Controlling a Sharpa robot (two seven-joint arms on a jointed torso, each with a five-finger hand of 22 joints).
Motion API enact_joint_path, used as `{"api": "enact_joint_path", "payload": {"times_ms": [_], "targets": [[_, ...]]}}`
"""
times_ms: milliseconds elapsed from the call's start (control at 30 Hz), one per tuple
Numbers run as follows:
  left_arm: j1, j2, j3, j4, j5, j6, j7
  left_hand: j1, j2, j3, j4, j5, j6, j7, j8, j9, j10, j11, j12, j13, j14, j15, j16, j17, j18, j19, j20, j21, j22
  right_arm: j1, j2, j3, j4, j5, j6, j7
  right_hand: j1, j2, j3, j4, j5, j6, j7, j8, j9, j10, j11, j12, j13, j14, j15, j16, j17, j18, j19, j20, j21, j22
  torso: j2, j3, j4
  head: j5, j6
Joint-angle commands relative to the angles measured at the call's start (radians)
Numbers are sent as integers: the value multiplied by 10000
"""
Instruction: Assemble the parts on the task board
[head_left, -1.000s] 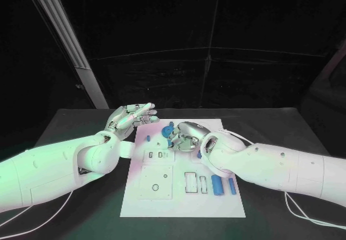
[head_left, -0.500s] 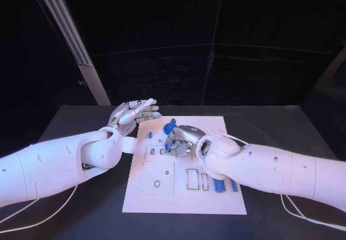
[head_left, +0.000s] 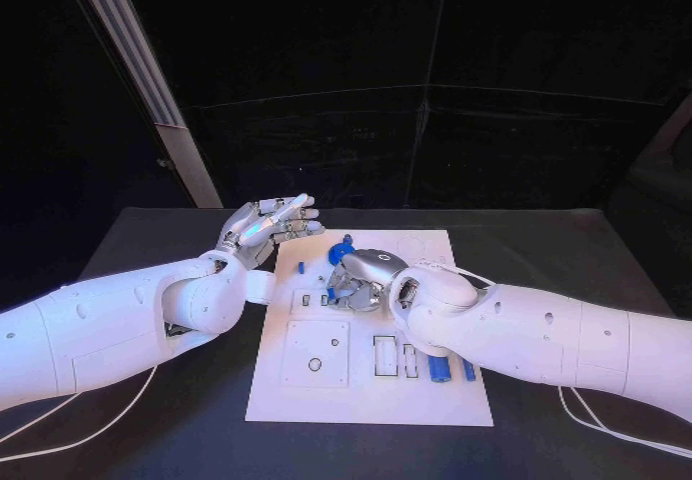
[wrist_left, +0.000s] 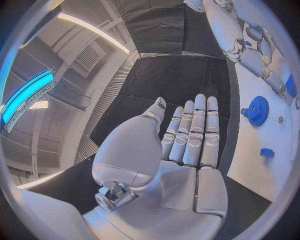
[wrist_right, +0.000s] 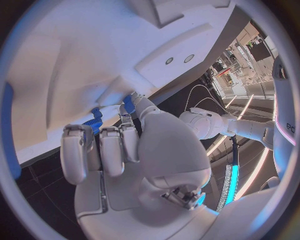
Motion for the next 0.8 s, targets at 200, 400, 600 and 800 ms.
{"api": "enact_joint_path", "payload": {"times_ms": [200, 400, 600, 800], "targets": [[20, 0, 10, 4, 37, 179, 11, 52, 77, -14, -51, 39, 56, 6, -69, -5, -1, -11, -44, -13, -25, 8, -69, 15, 146, 58, 12, -57, -10, -12, -71, -24, 49, -385, 535, -176, -129, -39, 101, -3, 10, 84, -64, -68, -12, 25, 16, -20, 1149, 699, -38, -16, 987, 69, 139, -57, -22, 1424, 0, 0, 2, 3, -30], [20, -13, 10, -1, 36, 178, 7, 44, 71, -15, -55, 38, 55, 7, -73, -6, -1, -11, -48, -14, -26, 7, -72, 18, 146, 60, 11, -59, -14, -18, -182, -25, 213, -529, 617, -359, -230, -196, 134, -9, 90, -42, -1, -184, -41, -54, 66, -140, 1064, 690, 0, -37, 950, 79, 106, -29, -43, 1382, 0, 1, -1, 18, -44], [20, -11, 9, -10, 34, 180, 4, 44, 71, -15, -55, 38, 55, 7, -73, -6, -1, -11, -48, -14, -26, 7, -72, 18, 146, 60, 11, -59, -14, -21, -229, -25, 318, -604, 640, -493, -303, -279, 144, 5, 97, -88, 28, -232, -46, -75, 91, -167, 1046, 687, 23, -43, 941, 82, 97, -9, -50, 1371, 0, 1, 2, 11, -55], [20, -7, 9, -18, 34, 187, -7, 41, 71, -14, -57, 38, 55, 8, -75, -6, -2, -11, -50, -14, -26, 7, -73, 18, 145, 61, 11, -61, -16, -22, -234, -25, 330, -626, 508, -565, -456, -419, 131, 57, 91, -193, 77, -321, -57, -107, 136, -213, 1014, 681, 60, -56, 921, 89, 75, 25, -66, 1344, -3, -4, 3, -1, -45]]}}
